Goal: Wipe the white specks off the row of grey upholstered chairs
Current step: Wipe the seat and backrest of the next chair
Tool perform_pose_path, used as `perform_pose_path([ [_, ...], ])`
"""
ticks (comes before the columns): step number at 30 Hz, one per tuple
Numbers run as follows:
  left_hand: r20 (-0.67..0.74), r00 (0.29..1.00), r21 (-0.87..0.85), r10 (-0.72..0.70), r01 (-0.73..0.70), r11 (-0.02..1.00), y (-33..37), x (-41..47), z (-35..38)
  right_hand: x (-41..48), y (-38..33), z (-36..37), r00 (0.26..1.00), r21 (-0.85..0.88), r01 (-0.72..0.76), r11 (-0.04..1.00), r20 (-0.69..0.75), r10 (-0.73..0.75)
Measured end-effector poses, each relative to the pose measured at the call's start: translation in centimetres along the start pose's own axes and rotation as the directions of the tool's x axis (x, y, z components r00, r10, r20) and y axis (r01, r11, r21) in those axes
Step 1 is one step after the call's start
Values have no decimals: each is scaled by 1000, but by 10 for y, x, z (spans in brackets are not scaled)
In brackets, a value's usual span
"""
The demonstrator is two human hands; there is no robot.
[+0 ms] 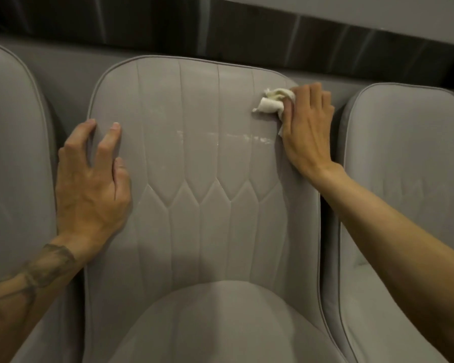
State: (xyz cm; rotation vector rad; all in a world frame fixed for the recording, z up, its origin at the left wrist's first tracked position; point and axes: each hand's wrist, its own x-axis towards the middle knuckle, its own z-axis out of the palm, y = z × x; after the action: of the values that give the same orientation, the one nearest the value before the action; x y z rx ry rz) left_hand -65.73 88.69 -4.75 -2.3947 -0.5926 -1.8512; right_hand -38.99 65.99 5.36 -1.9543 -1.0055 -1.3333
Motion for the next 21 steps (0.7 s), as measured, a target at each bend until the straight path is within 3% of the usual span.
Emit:
perform_pose_path([
  [4, -5, 1000, -15, 3, -3, 1000, -1, 0, 0, -45, 5, -3, 1000, -1, 15, 1000, -1, -15],
  [9, -9, 1000, -3, 22, -22, 1000, 0, -1, 1, -133, 22, -26, 982, -8, 96, 995, 164, -94],
  [12, -11, 1000, 5, 19, -19, 1000, 0, -2, 1, -98, 20, -23, 982, -41, 125, 991, 150, -118],
  [15, -32, 999, 14, 29, -28, 1000, -3, -2, 3, -47, 9, -10, 998, -39, 43, 998, 51, -41],
  [17, -31, 999, 16, 36, -36, 999, -5, -1, 5, -59, 8, -7, 1000, -48, 11, 999, 28, -10],
  [21, -42, 999, 26, 25, -24, 999, -8, -3, 7, -150, 16, -24, 976, -57, 114, 992, 194, -100],
])
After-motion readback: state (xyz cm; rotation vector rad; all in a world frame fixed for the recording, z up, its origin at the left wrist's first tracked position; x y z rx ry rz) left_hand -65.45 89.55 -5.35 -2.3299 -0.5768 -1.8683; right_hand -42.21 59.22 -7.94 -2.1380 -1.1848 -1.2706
